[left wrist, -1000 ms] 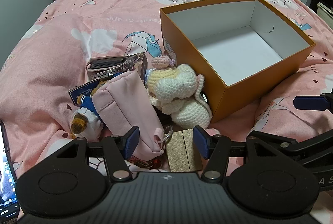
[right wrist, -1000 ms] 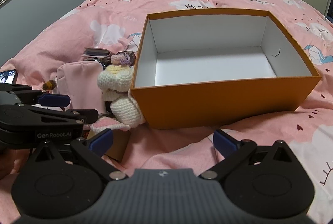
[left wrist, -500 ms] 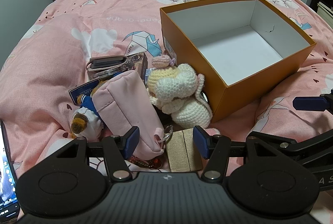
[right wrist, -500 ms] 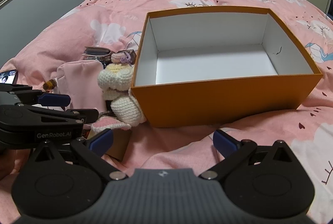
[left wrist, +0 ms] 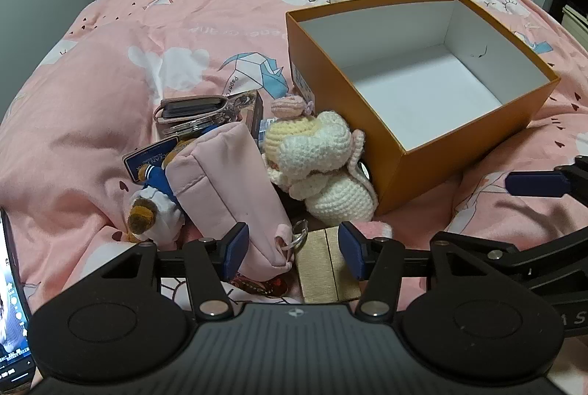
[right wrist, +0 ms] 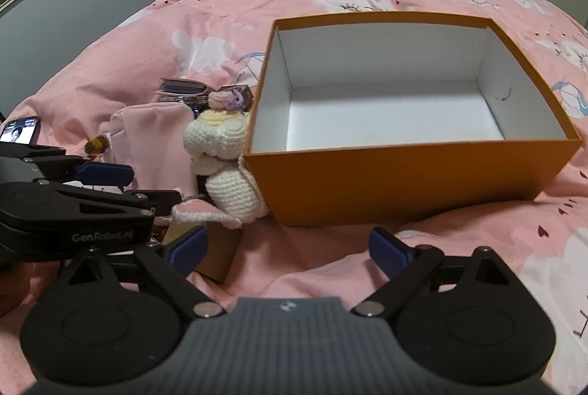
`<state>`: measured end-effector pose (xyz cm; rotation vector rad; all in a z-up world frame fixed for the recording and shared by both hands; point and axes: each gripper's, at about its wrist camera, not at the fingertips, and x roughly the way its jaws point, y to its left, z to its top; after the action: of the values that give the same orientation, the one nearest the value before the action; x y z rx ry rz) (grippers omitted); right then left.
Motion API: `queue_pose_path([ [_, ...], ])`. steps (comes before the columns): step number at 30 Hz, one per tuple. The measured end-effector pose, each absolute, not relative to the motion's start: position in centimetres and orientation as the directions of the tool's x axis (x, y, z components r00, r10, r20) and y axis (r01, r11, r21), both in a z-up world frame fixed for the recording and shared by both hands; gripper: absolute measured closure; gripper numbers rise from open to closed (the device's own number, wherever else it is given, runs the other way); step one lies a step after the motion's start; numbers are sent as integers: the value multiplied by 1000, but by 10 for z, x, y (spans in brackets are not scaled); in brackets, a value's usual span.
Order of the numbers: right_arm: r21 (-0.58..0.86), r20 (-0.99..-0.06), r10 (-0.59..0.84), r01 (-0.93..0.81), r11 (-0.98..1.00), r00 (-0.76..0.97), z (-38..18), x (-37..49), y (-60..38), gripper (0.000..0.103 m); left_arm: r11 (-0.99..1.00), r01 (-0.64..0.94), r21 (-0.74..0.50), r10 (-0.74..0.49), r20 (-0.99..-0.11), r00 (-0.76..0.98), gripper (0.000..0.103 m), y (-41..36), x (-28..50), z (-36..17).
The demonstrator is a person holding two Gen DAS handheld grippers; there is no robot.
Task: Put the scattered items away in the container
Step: 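Move both grippers toward the pile of items beside the box, then close the right gripper on the cream crocheted doll while the left grips the pink pouch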
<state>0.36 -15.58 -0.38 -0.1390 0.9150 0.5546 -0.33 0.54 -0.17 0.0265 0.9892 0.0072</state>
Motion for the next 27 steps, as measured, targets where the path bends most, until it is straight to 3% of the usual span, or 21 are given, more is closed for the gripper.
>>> queue_pose_path([
  [12, 86, -744, 459, -612, 786, 486, 7, 8, -143, 45, 1000, 24, 6, -8, -820, 573, 40, 14, 0, 13],
  [27, 48, -696, 560, -748, 661, 450, 23, 12, -101, 46, 1000, -25, -1, 13, -813, 582, 39, 64, 8, 43],
])
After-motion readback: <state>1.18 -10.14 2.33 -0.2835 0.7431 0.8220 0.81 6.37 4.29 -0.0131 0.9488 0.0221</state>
